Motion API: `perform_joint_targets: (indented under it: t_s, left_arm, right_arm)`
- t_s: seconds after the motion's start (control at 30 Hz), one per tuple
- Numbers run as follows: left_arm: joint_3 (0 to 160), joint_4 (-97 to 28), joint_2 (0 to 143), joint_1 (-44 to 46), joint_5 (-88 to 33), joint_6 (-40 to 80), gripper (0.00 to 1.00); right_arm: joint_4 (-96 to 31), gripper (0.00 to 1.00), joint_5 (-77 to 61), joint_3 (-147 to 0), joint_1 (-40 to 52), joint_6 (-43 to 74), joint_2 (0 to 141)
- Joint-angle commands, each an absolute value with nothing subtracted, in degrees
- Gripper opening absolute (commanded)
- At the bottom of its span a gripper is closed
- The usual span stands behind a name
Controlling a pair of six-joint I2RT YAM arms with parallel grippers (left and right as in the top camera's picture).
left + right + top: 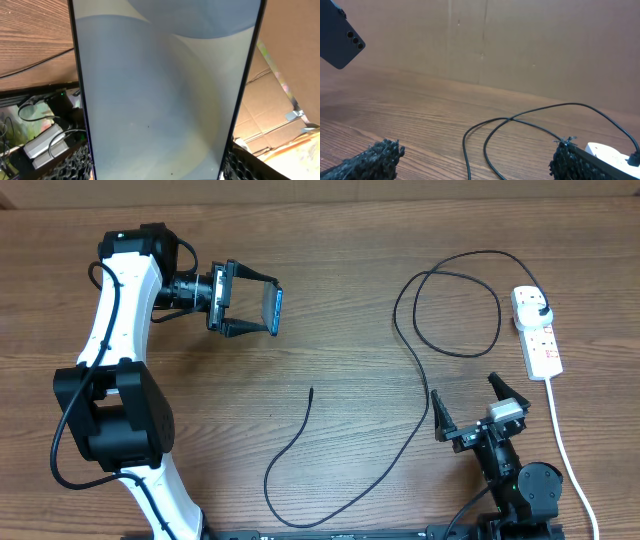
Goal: Plug charger to phone and switch on socket
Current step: 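Move the held phone rightward toward the table center, port facing down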
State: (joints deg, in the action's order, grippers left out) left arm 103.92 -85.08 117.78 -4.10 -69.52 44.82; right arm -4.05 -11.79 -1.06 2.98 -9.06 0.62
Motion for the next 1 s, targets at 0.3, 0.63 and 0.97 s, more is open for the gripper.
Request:
perform_joint_targets:
  t_s: [0.3,0.63,0.97]
  left_arm:
    - [105.5,-85.1,117.3,-3.0,-69.6,43.7,0.04]
    - [105.5,-84.9,117.3,-1.5,-67.0,43.7,0.04]
    - [105.5,-83.3,117.3,0.4,-61.6,43.7,0.04]
  right_arm:
    - [-3.8,1.0,-11.4,-0.4,2.6,-9.3,0.2]
    - [-3.8,1.0,-11.4,-0.4,2.6,-9.3,0.2]
    - [-3.8,0.99,-11.4,-0.4,2.6,-9.3,0.2]
